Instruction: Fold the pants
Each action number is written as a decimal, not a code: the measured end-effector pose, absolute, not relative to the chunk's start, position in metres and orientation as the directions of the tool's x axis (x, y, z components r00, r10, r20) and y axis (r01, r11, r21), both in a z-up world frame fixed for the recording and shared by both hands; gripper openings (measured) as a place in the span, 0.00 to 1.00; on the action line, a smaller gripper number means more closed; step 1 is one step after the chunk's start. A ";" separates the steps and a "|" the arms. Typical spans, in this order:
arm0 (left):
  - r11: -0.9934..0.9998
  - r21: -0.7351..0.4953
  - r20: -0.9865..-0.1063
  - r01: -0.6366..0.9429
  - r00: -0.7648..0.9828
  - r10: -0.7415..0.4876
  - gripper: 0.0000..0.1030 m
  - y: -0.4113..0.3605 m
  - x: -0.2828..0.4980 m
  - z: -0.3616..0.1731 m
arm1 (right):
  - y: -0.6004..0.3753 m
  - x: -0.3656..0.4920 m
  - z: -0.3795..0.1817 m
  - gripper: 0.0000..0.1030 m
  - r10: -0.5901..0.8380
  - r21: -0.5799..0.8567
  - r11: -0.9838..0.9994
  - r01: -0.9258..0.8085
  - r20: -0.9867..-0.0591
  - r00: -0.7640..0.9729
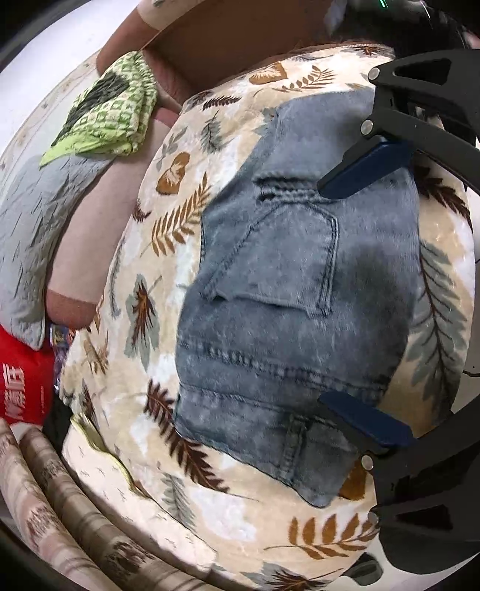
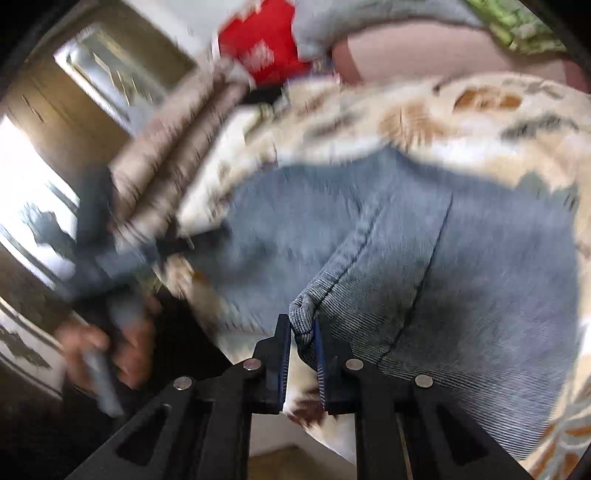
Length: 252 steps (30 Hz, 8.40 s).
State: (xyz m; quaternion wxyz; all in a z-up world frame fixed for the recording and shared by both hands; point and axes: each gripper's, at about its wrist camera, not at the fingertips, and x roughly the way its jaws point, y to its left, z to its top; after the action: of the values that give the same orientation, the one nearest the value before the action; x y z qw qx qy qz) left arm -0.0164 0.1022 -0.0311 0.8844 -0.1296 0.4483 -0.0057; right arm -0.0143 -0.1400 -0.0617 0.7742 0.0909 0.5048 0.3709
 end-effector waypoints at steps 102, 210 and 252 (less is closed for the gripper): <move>0.542 -0.695 -0.679 -0.472 0.679 -0.278 1.00 0.242 -0.036 -0.105 | -0.035 0.089 -0.056 0.85 0.802 0.785 0.591 -0.187 -0.596 0.034; 0.967 0.083 -0.806 0.241 0.586 -0.077 0.89 -0.030 -0.018 -0.088 | -0.273 -0.034 -0.012 0.60 0.540 0.645 0.764 0.006 -0.646 0.540; 0.969 -0.198 -0.806 0.148 0.538 -0.247 0.91 0.024 -0.001 -0.093 | -0.100 0.181 0.003 0.91 0.230 0.156 0.938 -0.309 -0.948 0.221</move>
State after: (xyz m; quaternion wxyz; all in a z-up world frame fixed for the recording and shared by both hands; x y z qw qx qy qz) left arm -0.0005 0.0243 -0.0926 0.8755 -0.0529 0.4670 -0.1127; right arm 0.1814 -0.1005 0.0031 0.7806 -0.0327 0.5999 0.1726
